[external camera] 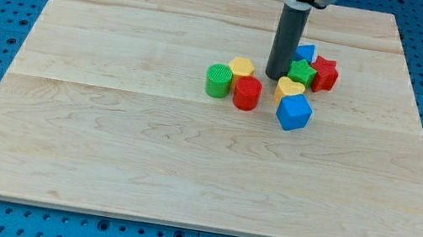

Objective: Move the blue cube towards the bottom right

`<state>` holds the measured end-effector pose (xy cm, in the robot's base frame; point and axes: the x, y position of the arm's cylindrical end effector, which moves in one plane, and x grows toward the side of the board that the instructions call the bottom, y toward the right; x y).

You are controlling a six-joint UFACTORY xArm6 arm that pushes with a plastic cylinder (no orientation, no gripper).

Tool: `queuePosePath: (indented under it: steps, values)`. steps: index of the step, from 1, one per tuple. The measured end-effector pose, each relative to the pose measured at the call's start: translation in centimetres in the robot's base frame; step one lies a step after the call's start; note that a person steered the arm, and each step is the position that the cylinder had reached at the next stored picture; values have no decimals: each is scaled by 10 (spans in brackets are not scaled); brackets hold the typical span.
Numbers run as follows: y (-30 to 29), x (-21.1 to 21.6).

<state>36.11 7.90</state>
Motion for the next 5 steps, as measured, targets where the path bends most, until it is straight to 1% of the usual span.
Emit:
queuePosePath:
  steps: [1, 3, 5]
  values:
    - [-17, -10]
    - [10, 59]
    - [16, 102]
